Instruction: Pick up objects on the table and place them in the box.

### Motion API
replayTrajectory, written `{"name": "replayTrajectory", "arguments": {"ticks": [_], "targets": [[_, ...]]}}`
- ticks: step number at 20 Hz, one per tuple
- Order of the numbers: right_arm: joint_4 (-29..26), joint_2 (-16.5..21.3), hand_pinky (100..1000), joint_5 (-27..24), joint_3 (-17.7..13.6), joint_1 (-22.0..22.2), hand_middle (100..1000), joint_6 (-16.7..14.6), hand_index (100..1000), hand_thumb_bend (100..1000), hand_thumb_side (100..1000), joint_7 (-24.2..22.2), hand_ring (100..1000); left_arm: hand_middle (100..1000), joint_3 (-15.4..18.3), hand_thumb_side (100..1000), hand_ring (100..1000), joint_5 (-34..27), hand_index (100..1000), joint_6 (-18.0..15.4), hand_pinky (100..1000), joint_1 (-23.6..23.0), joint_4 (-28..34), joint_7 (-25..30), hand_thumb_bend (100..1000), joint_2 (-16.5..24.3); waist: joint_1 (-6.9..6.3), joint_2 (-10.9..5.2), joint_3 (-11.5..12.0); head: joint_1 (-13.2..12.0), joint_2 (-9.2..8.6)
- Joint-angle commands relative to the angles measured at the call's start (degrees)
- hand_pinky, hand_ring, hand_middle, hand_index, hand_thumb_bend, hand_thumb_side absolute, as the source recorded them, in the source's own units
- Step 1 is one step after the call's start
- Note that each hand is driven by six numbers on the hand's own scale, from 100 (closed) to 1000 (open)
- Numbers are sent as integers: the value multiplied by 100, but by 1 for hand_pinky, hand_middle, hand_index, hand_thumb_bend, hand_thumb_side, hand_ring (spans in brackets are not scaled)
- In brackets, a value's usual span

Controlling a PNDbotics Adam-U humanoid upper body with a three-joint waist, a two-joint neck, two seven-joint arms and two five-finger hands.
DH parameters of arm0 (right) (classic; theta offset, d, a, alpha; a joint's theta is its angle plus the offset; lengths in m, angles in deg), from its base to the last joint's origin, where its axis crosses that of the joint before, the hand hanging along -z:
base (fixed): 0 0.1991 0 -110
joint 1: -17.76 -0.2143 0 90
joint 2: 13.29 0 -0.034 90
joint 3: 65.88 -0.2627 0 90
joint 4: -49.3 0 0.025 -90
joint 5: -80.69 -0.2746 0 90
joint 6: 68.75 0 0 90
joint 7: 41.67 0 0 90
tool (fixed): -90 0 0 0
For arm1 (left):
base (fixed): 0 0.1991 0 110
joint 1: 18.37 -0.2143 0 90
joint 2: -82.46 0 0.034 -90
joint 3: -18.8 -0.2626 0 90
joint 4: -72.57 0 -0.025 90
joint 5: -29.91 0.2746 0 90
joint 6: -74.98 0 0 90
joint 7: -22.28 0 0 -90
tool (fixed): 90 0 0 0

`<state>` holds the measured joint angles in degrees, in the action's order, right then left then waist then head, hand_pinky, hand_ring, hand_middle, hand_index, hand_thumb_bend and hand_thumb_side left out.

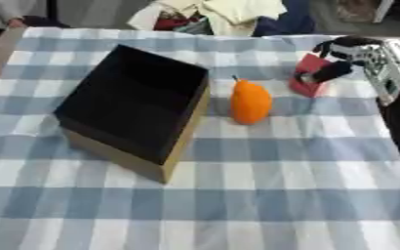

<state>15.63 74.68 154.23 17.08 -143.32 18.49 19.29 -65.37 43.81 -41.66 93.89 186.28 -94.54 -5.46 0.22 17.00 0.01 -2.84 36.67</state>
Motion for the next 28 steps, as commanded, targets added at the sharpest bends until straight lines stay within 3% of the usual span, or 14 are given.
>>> {"name": "replayTrajectory", "arguments": {"ticks": [1, 11, 18, 23, 24, 25, 28], "targets": [[-24, 87, 982, 75, -39, -143, 841, 108, 996, 364, 647, 73, 965, 574, 1, 783, 596, 29, 679, 3, 465, 69, 87, 15, 100, 34, -17, -92, 6, 27, -64], [-12, 50, 962, 0, -32, -123, 735, 177, 935, 289, 643, 172, 937, 574, -2, 782, 597, 44, 678, 6, 465, 73, 87, 19, 100, 29, -24, -86, 12, 49, -78], [-323, 107, 946, -522, -15, -94, 619, 29, 858, 109, 663, 62, 912, 574, 0, 781, 596, 73, 678, 12, 465, 69, 87, 17, 100, 40, -9, -91, 4, 35, -69], [-545, 108, 939, -742, -22, -107, 587, 159, 836, 100, 657, 117, 903, 574, 3, 781, 596, 80, 678, 16, 467, 78, 87, 4, 100, 48, 3, -102, 9, 17, -85], [-605, 106, 939, -771, -21, -118, 583, 185, 835, 100, 631, 141, 902, 574, 2, 781, 596, 82, 677, 17, 467, 77, 87, 4, 100, 50, 6, -104, 10, 14, -86], [-661, 105, 939, -795, -21, -128, 582, 206, 835, 100, 550, 158, 903, 574, 3, 781, 596, 83, 677, 17, 467, 77, 87, 3, 100, 51, 9, -106, 10, 13, -87], [-818, 106, 940, -870, -22, -161, 572, 245, 830, 100, 481, 175, 902, 574, 4, 781, 596, 88, 677, 19, 467, 77, 87, -1, 100, 56, 19, -111, 9, 10, -84]]}}
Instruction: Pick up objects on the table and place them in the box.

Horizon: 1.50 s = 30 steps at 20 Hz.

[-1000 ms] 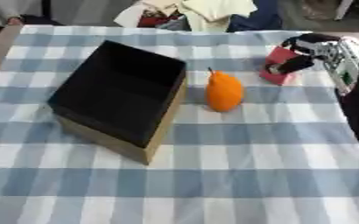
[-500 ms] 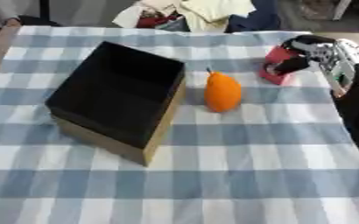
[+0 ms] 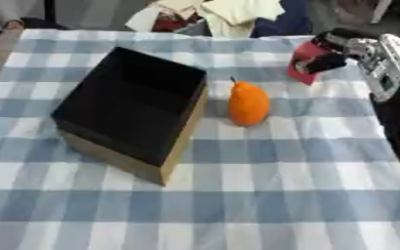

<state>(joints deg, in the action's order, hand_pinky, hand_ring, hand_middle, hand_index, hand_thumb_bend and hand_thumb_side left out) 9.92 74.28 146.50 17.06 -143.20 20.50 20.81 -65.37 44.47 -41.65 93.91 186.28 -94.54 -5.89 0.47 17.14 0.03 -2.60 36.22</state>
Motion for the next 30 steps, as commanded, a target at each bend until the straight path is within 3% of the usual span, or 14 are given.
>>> {"name": "replayTrajectory", "arguments": {"ticks": [1, 7, 16, 24, 30], "targets": [[-301, 149, 941, -127, -19, -183, 566, 50, 827, 100, 455, 22, 902, 574, 5, 782, 596, 22, 677, 19, 467, 76, 87, -3, 100, 101, -4, -126, 7, -17, -36], [-1043, 149, 935, -570, 127, -224, 545, -129, 809, 100, 422, -33, 893, 575, -5, 782, 597, 16, 677, 18, 467, 74, 87, -6, 100, 114, -10, -135, -27, -63, 24], [-2246, 30, 891, -1239, 693, -236, 519, -369, 780, 100, 379, -110, 854, 579, -15, 777, 601, 20, 684, -22, 472, 16, 87, -72, 100, 304, -129, -217, -85, -40, 168], [-2827, -249, 871, -1771, 1293, -252, 515, -604, 771, 100, 369, -218, 846, 579, -23, 775, 602, 51, 687, -70, 474, -21, 87, -174, 100, 435, -182, -269, -57, 49, 183], [-3171, -676, 863, -2130, 1686, -237, 513, -751, 768, 100, 385, -410, 844, 579, -38, 775, 601, 21, 687, -71, 475, -1, 87, -176, 100, 410, -193, -277, -21, 91, 149]]}}
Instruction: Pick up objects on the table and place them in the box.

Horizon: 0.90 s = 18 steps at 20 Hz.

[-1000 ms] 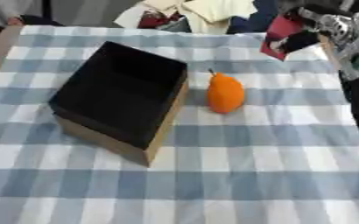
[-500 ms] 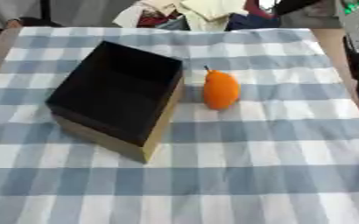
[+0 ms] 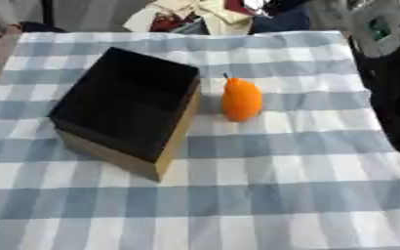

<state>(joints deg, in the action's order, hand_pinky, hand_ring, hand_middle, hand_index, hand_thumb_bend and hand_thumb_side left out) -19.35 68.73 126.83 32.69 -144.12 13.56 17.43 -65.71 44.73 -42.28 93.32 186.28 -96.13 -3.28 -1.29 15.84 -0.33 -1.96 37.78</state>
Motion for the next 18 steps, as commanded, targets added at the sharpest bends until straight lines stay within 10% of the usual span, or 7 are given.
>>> {"name": "replayTrajectory", "arguments": {"ticks": [1, 18], "targets": [[-292, -192, 854, -199, 181, -143, 515, -69, 768, 100, 387, -105, 843, 579, -5, 775, 601, -11, 687, -8, 475, 63, 87, -14, 100, 146, -18, -149, 20, 35, -9], [-118, -1257, 838, 85, 785, 103, 520, -405, 764, 100, 400, -514, 833, 580, -40, 778, 601, -87, 682, -6, 473, 113, 87, 89, 100, 64, -17, -130, 102, 168, -110]]}}
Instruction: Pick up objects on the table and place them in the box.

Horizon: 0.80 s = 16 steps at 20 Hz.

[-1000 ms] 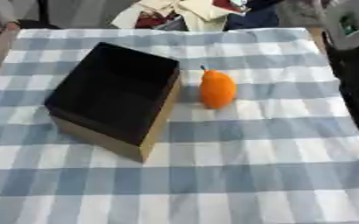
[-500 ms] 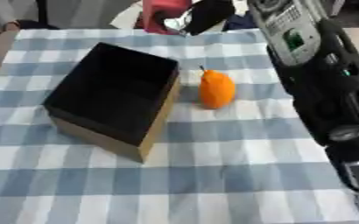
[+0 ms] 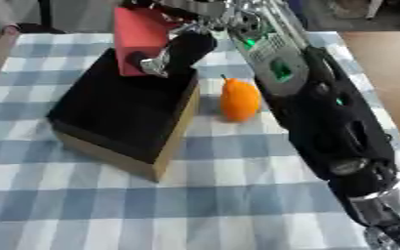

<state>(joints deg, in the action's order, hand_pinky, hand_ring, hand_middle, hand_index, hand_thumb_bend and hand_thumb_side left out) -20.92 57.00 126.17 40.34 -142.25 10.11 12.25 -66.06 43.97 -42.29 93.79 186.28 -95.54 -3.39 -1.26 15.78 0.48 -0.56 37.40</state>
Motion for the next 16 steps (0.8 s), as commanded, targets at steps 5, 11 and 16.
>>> {"name": "replayTrajectory", "arguments": {"ticks": [5, 11, 16], "targets": [[310, -233, 833, 458, 101, -27, 527, -230, 760, 100, 388, 28, 833, 580, -9, 778, 601, -17, 681, 1, 472, 62, 87, 49, 100, 53, -18, -117, 39, 52, -85], [784, -395, 826, 937, 201, -45, 562, -469, 757, 100, 370, 127, 835, 580, -22, 778, 600, -25, 680, 3, 472, 52, 87, 74, 100, 36, -17, -121, 71, 78, -83], [1168, -506, 831, 1225, 206, -150, 619, -712, 789, 100, 461, 143, 848, 580, -25, 778, 600, -32, 680, 3, 472, 49, 87, 85, 100, 38, -13, -126, 97, 100, -82]]}}
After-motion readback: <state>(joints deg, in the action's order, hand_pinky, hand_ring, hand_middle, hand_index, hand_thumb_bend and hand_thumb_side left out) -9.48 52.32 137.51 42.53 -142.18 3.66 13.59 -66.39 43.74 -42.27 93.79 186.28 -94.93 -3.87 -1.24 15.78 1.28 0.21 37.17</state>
